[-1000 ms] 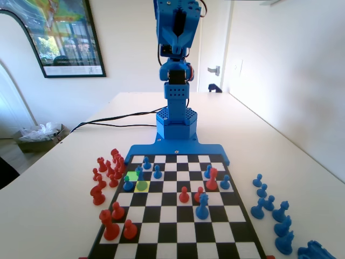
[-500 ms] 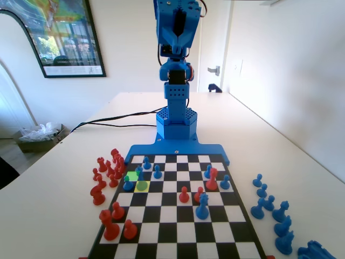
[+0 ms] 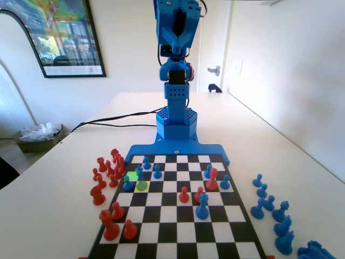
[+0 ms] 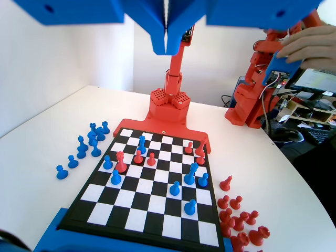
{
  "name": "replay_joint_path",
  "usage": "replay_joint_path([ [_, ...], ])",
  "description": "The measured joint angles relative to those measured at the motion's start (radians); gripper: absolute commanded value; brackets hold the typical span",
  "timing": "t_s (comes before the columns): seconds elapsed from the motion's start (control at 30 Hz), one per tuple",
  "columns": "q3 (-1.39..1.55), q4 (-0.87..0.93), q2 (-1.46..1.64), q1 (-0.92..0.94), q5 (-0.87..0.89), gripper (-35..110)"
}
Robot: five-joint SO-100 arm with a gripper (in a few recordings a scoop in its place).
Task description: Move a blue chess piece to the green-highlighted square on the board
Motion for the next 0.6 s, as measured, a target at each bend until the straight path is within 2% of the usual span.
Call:
replay_joint_path([
  [0.23,-0.002,0.002,-0.101,-0.018,-0.054,1],
  [0.6,-0.196,-0.051,-0.518,-0.002,0.063,1],
])
